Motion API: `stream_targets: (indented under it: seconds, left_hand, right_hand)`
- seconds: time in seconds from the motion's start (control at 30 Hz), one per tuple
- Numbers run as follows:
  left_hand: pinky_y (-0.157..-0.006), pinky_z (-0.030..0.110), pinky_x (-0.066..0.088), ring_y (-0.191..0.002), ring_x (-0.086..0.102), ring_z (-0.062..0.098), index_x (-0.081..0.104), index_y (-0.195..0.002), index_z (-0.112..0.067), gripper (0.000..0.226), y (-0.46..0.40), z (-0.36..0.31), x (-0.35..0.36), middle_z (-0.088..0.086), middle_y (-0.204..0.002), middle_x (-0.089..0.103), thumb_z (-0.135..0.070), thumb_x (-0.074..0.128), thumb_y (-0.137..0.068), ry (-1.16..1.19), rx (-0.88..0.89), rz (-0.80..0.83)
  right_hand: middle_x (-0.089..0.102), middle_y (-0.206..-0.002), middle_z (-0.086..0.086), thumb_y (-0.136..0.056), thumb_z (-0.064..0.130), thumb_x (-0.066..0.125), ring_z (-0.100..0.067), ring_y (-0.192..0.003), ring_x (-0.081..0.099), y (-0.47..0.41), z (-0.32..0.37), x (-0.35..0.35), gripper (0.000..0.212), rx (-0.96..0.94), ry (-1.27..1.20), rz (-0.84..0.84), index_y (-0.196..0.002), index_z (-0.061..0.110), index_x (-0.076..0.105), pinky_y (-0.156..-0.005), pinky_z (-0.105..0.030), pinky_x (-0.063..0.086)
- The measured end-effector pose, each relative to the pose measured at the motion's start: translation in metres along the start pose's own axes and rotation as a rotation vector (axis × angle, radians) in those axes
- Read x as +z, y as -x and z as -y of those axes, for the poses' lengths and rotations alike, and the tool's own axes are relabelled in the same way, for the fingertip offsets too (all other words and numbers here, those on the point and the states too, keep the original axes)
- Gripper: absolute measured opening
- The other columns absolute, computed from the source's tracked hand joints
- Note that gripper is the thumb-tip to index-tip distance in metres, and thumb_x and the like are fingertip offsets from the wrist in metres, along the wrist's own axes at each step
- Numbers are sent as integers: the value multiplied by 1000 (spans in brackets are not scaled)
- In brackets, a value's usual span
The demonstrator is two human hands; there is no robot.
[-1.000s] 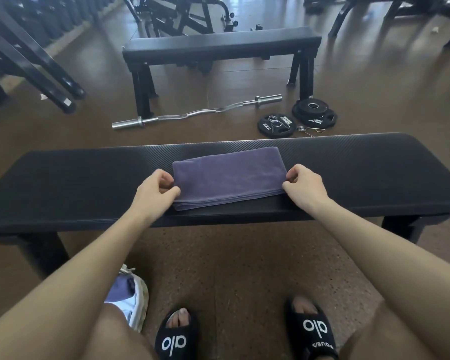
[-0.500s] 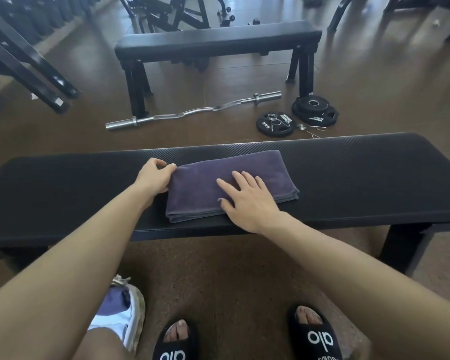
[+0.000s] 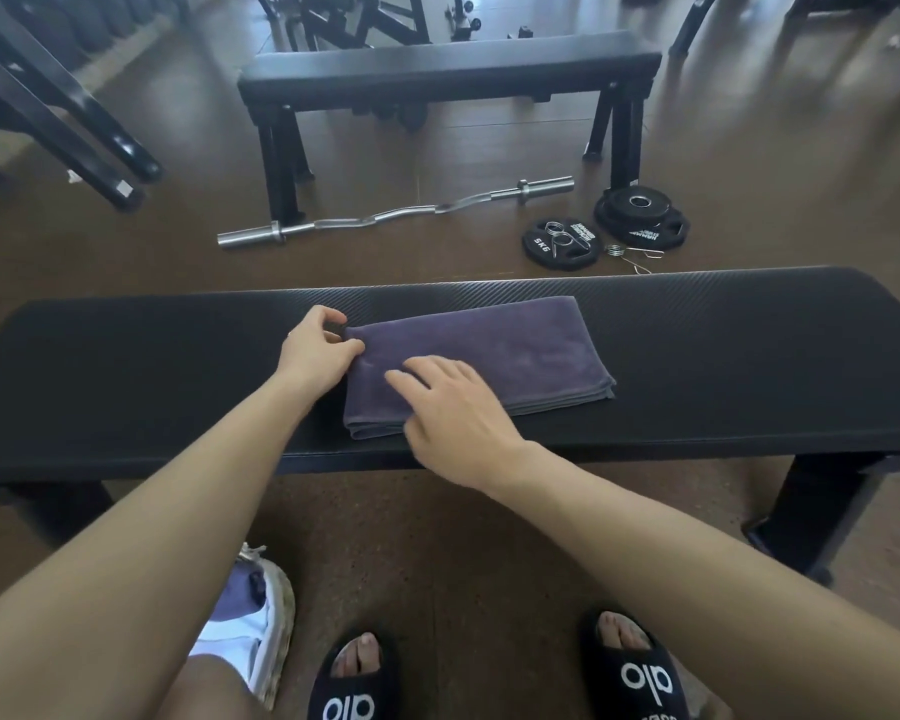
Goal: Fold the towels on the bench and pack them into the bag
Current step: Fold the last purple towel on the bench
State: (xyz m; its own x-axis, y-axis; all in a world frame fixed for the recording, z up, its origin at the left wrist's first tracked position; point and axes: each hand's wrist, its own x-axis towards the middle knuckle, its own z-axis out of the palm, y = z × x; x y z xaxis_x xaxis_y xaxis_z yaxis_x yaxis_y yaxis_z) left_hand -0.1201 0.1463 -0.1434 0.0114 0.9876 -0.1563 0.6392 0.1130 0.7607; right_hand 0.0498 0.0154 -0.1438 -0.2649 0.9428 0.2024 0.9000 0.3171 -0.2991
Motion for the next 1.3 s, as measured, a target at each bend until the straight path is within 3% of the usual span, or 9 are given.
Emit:
stream_targets:
  seconds: [0.17, 0.23, 0.37, 0.47, 0.67, 0.77, 0.97, 1.1, 1.3]
  left_hand:
    - [-96, 35, 49, -113, 58, 24, 48, -144, -23, 64, 1, 1, 2, 7, -127, 57, -14, 72, -85, -113, 125, 42]
    - [-94, 35, 50, -113, 59, 23, 46, -145, -25, 66, 3, 3, 3, 3, -122, 60, -10, 71, -85, -95, 141, 51]
    - [-71, 27, 48, -97, 62, 24, 52, -132, -19, 54, 7, 4, -2, -1, -96, 60, -3, 71, -84, -63, 91, 51]
    - [-69, 25, 46, -93, 62, 23, 55, -126, -17, 44, 8, 6, -10, -1, -91, 61, -2, 67, -87, -67, 82, 28]
    - [-102, 45, 50, -110, 62, 27, 47, -140, -21, 47, 7, -4, -17, 5, -120, 64, -26, 63, -97, -88, 25, 105]
    - [-102, 44, 50, -114, 59, 25, 50, -138, -13, 47, 6, -13, -12, 5, -125, 61, -34, 63, -98, -88, -24, 92]
    - [-83, 32, 51, -97, 61, 19, 71, -119, -10, 26, -2, -18, -9, 7, -114, 69, -20, 64, -96, 51, -167, 86]
    - [-77, 29, 53, -105, 61, 20, 62, -120, -10, 23, 0, -27, -10, 8, -117, 64, -15, 59, -98, 117, -152, 115]
    - [-55, 26, 52, -83, 58, 17, 49, -114, -14, 17, 10, -36, -20, 9, -104, 58, -8, 52, -98, 172, -89, 127]
  right_hand:
    - [51, -141, -1, -90, 52, 58, -28, -132, 44, 1, 29, 26, 63, -46, 76, 73, -144, 24, 45, -112, -58, 35]
    - [51, -139, -3, -89, 50, 63, -31, -131, 45, 3, 29, 31, 62, -72, 153, 63, -144, 25, 45, -111, -62, 35]
    - [58, -131, -4, -90, 38, 69, -30, -121, 53, 4, 28, 31, 58, -66, 160, -22, -141, 20, 48, -106, -57, 43]
    - [63, -127, -4, -90, 35, 71, -29, -116, 57, 5, 28, 32, 59, -44, 111, -57, -142, 19, 47, -104, -52, 46]
    - [55, -136, -7, -98, 40, 58, -30, -123, 52, 5, 29, 32, 56, -72, 141, -32, -149, 30, 38, -109, -55, 42]
    - [46, -144, -10, -99, 44, 54, -33, -130, 45, 7, 29, 36, 58, -102, 185, 4, -152, 37, 31, -112, -61, 35]
    - [46, -143, -10, -98, 44, 56, -33, -129, 45, 4, 33, 33, 49, -114, 217, 15, -144, 32, 45, -109, -62, 38]
    - [52, -136, -12, -97, 34, 61, -34, -121, 52, 3, 33, 32, 40, -94, 207, -40, -134, 24, 52, -105, -55, 45]
    - [56, -132, -11, -97, 38, 60, -30, -114, 57, -1, 41, 30, 47, -100, 171, -80, -141, 28, 47, -97, -45, 51]
